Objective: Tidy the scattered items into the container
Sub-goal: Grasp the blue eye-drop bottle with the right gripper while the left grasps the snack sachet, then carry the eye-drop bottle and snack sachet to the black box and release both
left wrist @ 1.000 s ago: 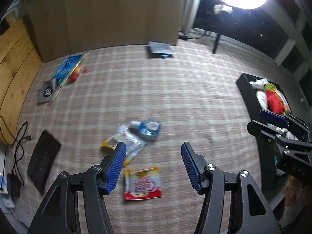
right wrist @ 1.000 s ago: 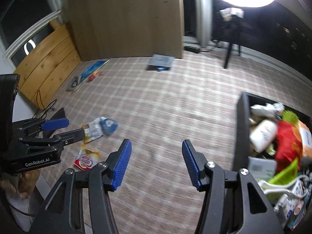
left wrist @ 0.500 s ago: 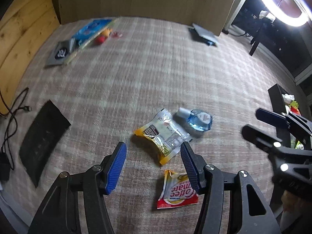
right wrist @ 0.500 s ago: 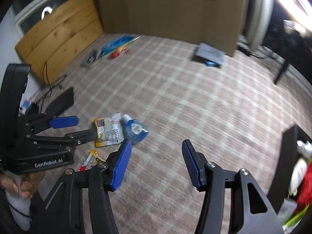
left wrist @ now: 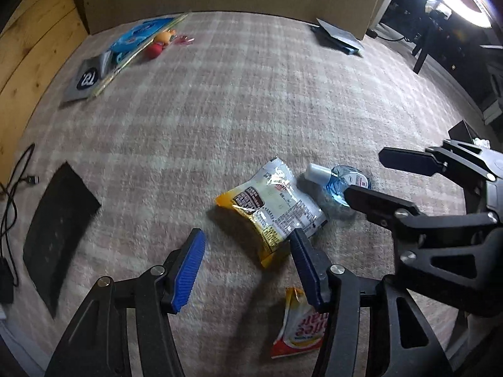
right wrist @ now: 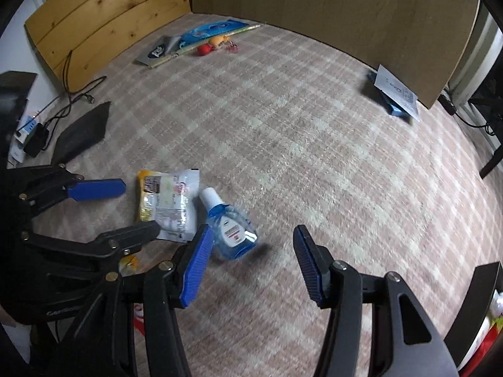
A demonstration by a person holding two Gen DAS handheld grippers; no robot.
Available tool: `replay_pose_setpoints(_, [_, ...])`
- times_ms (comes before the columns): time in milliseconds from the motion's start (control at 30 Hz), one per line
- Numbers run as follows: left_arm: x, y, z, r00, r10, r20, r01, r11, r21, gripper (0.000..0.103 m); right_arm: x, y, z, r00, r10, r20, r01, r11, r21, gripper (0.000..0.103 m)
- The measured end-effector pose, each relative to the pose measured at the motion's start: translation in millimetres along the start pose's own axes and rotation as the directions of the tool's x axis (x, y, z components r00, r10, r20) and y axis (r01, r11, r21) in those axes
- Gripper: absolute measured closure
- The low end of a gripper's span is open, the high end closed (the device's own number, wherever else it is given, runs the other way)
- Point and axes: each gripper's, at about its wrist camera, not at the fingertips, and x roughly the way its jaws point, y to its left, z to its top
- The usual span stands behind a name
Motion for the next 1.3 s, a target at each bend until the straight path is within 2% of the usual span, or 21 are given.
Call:
replay_pose_setpoints(167, [2,-1,7,1.0,0.005,0.006,-0.005,1.0,0.023,0.045,10,-1,7,1.0,-0.016,-0.021,0.016,1.0,-0.019,0.052])
replay_pose_setpoints(500, [11,-5,33,1.0,0.007,0.024,-0.009,0.996,0.085,0.042,14,-12,17,1.0,-0.001,0.002,0.001,0.998,-0.062,0.053])
replay_pose_setpoints(633, [19,-16,44,0.999,0.011,0.039,-0.015,0.994,0.106,0.042,13,-14,18,1.0,-0.013,0.003,0.013,0.997,-0.075,0.061])
replay_pose_setpoints(700, [23,-20,48,0.999,0.01,0.037,-0.014,0.993,0.114,0.043,12,-15,18,1.0,-0.027,0.002,0.027,0.997,-0.077,0.071])
replay_pose_setpoints(833, [29,-22,56,1.0,-0.008,0.018,0.006,0.996,0.084,0.033,8,-27,17,0.999,-0.035,-0.005,0.034,0.999,-0.03,0.072])
replay_pose_setpoints(900, [34,-25,62,1.0,0.0,0.019,-0.002,0.998,0.066,0.033,5,-35,14,0.999,-0.044,-0.005,0.044,0.999,-0.009,0.072])
replay_pose_setpoints(1000, [43,-37,73,0.998,0.048,0.029,-0.05,0.995,0.082,0.045,2,-43,10,0.998,-0.067,-0.007,0.067,0.998,0.011,0.073])
replay_pose_setpoints(1033, [46,-43,77,0.998,0.045,0.033,-0.048,0.995,0.088,0.057,1,-45,9,0.998,-0.067,-0.007,0.068,0.998,0.02,0.073])
replay_pose_setpoints(1067, [47,-47,79,0.999,0.042,0.034,-0.045,0.995,0.094,0.065,-1,-48,7,0.998,-0.066,-0.007,0.066,0.997,0.033,0.073])
replay_pose_setpoints(1167, [57,-58,87,0.998,0.043,0.034,-0.046,0.994,0.097,0.068,-5,-56,4,0.998,-0.055,-0.003,0.055,0.996,0.071,0.073])
replay_pose_setpoints(1300, [63,-64,97,1.0,-0.002,0.02,0.001,0.999,0.048,0.07,-12,-64,-1,0.998,-0.056,0.008,0.054,0.992,0.112,0.073])
